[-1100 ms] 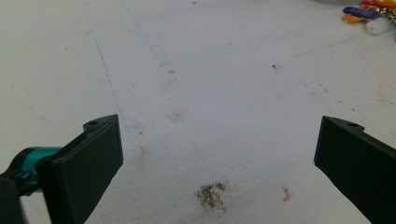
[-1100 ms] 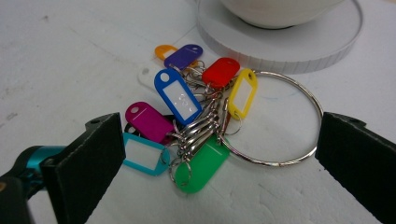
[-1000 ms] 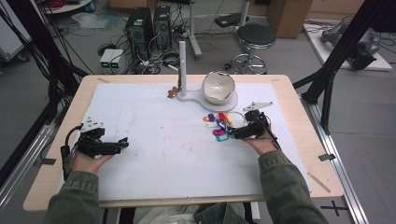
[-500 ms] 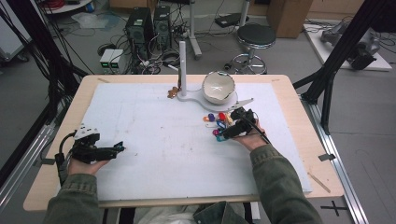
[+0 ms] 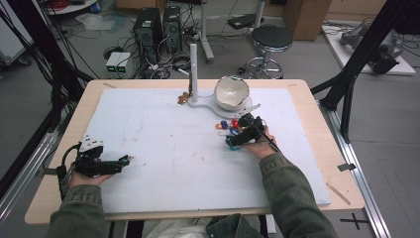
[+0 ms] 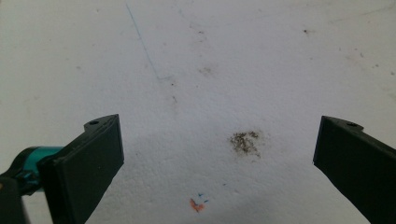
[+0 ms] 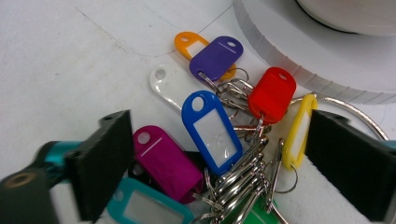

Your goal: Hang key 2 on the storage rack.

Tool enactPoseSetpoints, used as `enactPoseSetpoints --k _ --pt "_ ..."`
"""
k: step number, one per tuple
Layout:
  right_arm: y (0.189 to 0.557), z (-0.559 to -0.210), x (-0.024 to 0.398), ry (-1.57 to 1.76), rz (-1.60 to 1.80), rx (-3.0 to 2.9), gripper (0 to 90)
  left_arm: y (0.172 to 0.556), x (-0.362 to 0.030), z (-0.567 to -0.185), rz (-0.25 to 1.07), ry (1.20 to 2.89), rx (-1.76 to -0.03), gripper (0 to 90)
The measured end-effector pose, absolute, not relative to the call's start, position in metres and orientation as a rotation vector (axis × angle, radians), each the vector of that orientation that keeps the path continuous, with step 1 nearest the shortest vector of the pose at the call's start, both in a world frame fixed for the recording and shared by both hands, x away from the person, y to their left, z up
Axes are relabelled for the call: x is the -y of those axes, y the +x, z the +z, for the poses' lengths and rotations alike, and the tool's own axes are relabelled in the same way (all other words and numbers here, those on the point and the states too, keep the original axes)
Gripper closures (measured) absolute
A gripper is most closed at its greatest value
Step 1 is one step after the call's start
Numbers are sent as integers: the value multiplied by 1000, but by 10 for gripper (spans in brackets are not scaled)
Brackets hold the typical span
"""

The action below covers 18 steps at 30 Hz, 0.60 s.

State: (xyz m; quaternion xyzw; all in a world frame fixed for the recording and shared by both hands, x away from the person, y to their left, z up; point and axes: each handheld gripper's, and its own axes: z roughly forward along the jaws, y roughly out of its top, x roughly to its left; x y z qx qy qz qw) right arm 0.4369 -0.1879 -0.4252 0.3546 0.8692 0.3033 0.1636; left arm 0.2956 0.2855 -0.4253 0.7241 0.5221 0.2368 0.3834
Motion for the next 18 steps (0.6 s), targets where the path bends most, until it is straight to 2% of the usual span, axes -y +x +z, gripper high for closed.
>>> enactPoseSetpoints --k 8,11,14,18 --pt "435 -426 179 1004 837 -2483 443 298 -292 -430 547 1858 -1364 21" --pt "434 -427 177 1012 814 -2466 636 298 -294 -430 542 1867 -1368 21" --pt "434 -425 180 1049 813 -2445 866 297 -296 -431 538 1859 -1377 21" --pt "435 -424 183 1093 803 -2429 872 298 -297 -432 528 1863 -1382 21"
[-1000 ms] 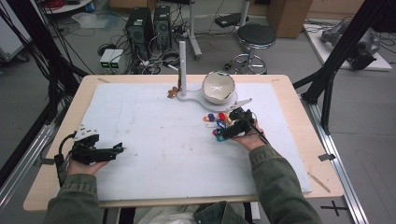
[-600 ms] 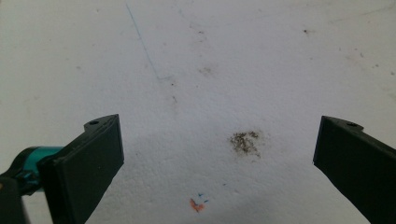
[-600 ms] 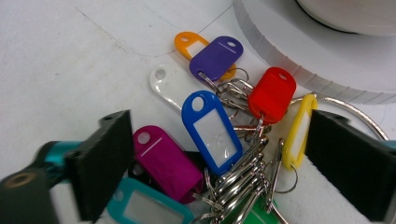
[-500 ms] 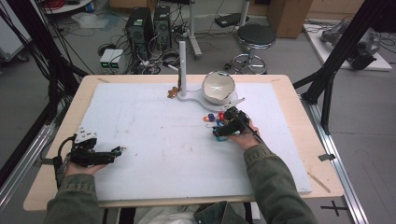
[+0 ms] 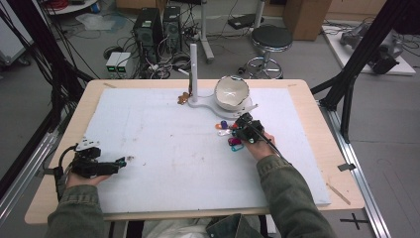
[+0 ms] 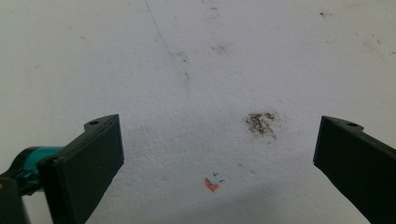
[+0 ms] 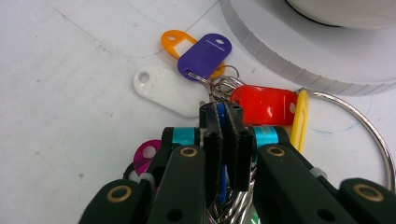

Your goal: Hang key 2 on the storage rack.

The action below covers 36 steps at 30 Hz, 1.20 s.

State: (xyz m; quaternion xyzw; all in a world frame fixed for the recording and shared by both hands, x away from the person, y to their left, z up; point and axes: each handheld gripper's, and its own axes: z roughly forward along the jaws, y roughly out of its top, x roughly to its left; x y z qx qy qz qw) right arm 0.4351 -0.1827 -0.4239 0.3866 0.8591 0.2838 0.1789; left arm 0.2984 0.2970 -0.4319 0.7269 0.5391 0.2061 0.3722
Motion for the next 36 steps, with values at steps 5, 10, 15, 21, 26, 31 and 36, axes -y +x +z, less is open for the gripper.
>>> enactPoseSetpoints --k 5,10,15,21,26,31,36 --pt "436 -420 188 1133 863 -2427 875 299 -297 -433 519 1866 -1385 21" --pt "437 -413 196 1176 951 -2416 877 298 -298 -432 524 1856 -1381 21" --pt "435 -400 207 1222 1081 -2388 878 299 -301 -433 532 1853 -1386 21" --pt "431 -389 218 1261 1177 -2360 878 302 -305 -436 515 1863 -1398 21" --pt "428 -380 225 1277 1244 -2367 878 304 -307 -436 505 1858 -1405 21" --pt "428 -367 231 1303 1319 -2344 880 304 -305 -437 498 1876 -1391 21" --pt "428 -351 229 1265 1373 -2339 880 304 -304 -437 505 1872 -1388 21"
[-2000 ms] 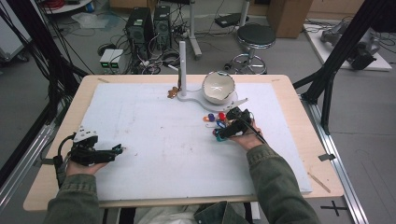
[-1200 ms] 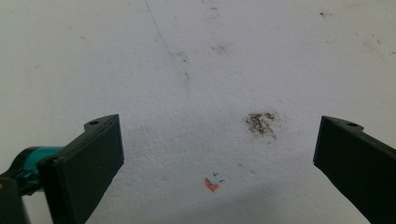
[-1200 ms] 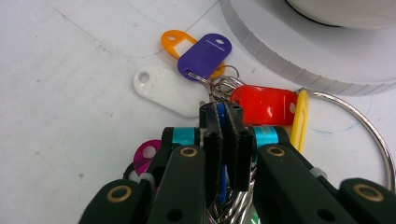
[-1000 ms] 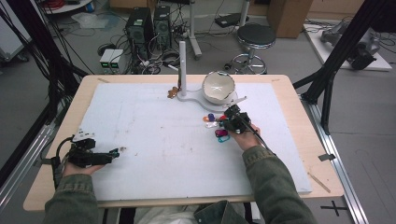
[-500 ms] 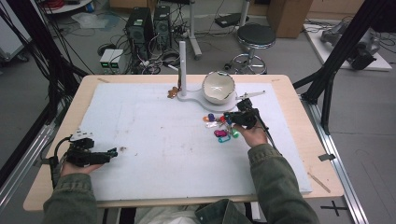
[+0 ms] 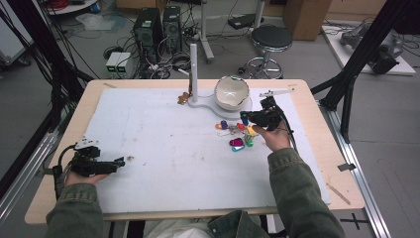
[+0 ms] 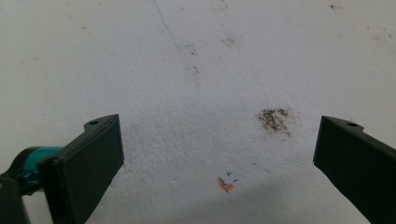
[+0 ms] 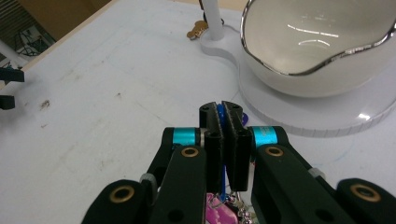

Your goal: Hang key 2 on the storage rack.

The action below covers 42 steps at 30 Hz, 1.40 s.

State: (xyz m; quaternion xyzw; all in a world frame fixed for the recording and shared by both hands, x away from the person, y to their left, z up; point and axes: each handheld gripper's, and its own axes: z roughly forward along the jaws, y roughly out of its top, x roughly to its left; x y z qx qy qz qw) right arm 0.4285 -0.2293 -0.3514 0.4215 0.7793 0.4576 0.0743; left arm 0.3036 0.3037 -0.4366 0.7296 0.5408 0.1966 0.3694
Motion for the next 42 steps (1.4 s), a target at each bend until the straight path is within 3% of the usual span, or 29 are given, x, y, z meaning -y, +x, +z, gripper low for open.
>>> enactPoseSetpoints --k 23,42 --pt "446 -279 185 1192 1467 -2325 879 303 -305 -436 497 1856 -1375 21" --pt "467 -228 150 1178 1516 -2275 879 299 -311 -430 571 1761 -1385 21"
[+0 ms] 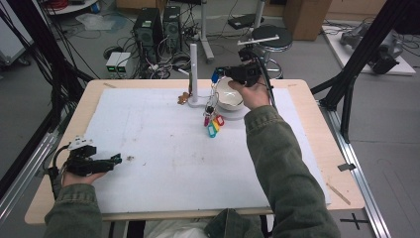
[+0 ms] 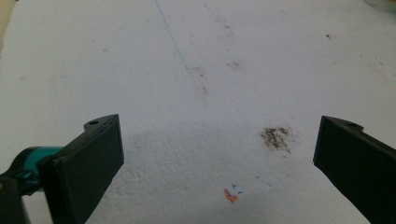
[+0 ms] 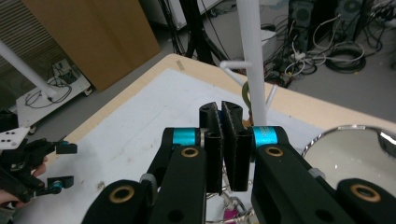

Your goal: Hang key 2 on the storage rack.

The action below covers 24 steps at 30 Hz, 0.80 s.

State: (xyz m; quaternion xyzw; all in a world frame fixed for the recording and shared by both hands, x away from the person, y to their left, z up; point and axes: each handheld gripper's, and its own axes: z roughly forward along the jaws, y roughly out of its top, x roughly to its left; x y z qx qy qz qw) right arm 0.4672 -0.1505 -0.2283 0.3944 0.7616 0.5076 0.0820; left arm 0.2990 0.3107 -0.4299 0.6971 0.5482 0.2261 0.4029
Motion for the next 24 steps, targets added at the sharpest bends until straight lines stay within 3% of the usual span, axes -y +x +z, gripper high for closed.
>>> enactPoseSetpoints --k 24 --pt "492 -189 121 1139 1546 -2278 879 288 -321 -419 704 1614 -1400 21"
